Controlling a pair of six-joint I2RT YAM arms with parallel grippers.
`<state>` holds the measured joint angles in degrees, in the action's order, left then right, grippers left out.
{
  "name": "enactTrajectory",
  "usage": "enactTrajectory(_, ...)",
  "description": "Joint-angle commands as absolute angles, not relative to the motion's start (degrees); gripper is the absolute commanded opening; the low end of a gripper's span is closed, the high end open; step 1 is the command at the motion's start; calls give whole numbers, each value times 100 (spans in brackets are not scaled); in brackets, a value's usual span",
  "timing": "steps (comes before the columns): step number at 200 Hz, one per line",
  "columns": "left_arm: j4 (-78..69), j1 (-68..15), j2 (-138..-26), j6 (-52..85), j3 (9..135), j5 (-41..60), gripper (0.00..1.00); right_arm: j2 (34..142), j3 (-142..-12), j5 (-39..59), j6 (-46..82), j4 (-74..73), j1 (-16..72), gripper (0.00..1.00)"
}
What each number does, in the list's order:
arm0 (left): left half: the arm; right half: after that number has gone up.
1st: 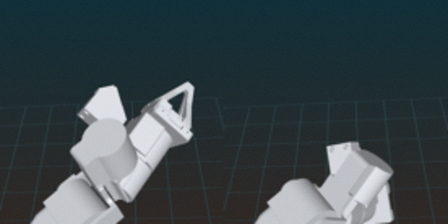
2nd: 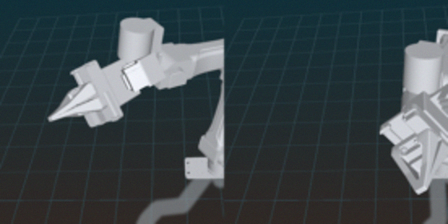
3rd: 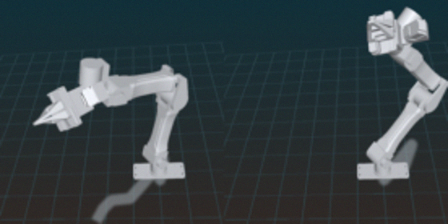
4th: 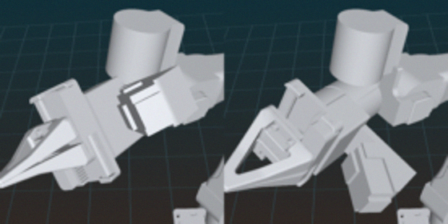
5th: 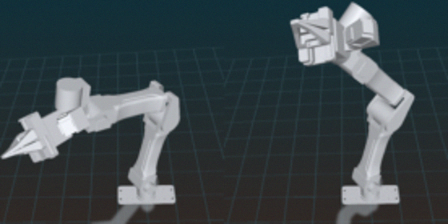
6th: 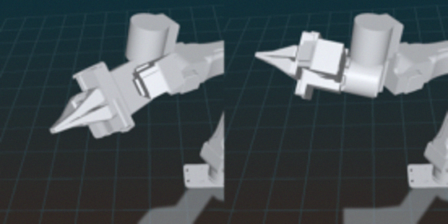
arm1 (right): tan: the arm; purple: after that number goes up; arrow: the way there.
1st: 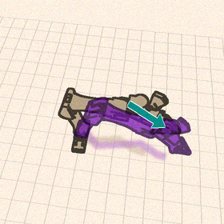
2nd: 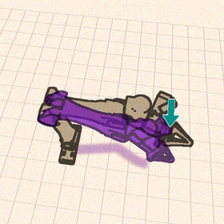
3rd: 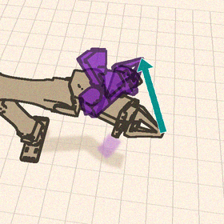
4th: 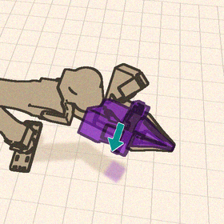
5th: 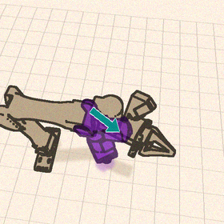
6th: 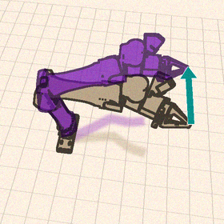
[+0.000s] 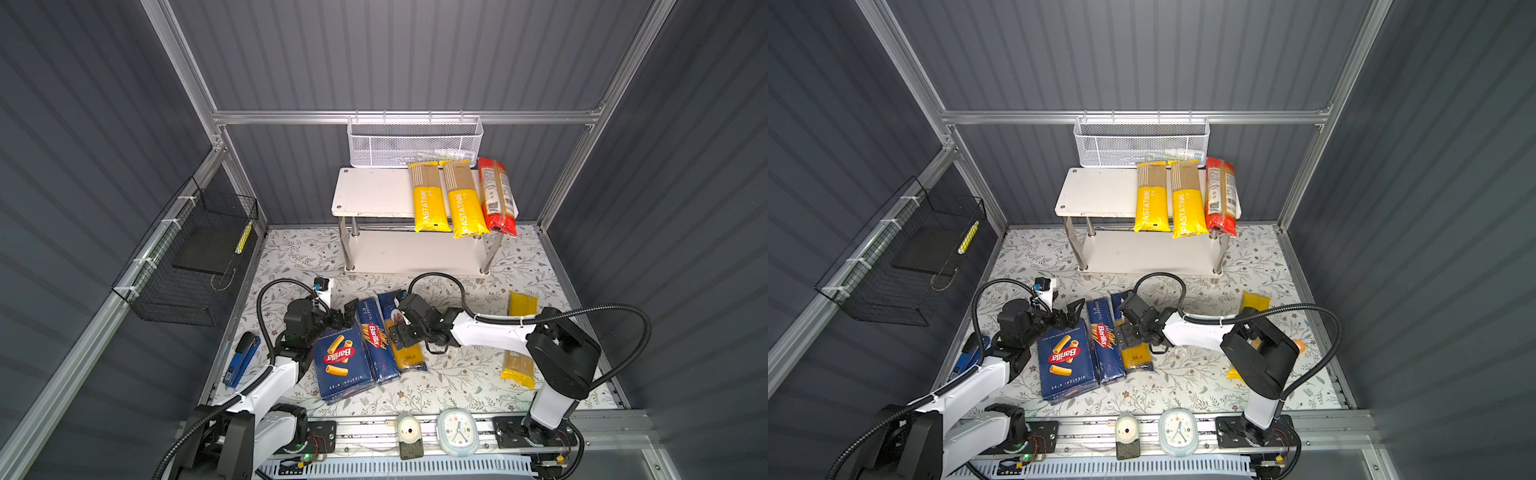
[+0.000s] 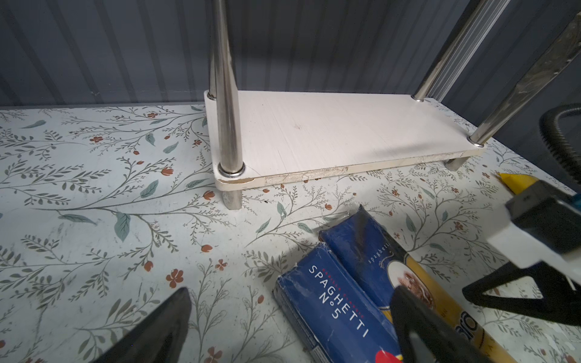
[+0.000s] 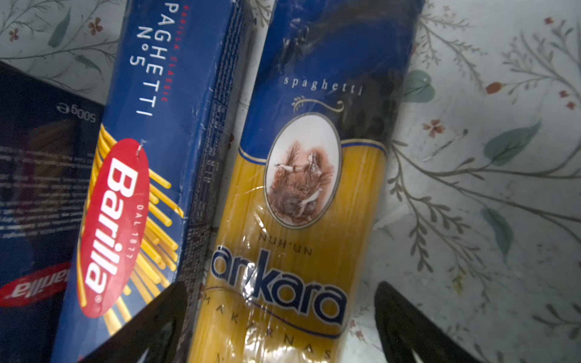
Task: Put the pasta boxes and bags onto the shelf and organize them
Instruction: 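Move the open right gripper over the yellow-and-blue Ankara spaghetti bag, then lower the right gripper and close it on the Ankara bag's end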
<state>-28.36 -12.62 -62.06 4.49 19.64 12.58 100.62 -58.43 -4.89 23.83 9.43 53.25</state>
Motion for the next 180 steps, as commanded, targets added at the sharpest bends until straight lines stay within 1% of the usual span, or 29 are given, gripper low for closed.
enactTrajectory(1, -2863, -1269, -6237, 383, 2004, 1222, 99, 10199, -5994, -461, 2391, 1010, 5352, 95)
enactTrajectory(180, -2874, -1258, -6216, 378, 1978, 1235, 100, 10322, -5517, -598, 2522, 914, 5213, 98)
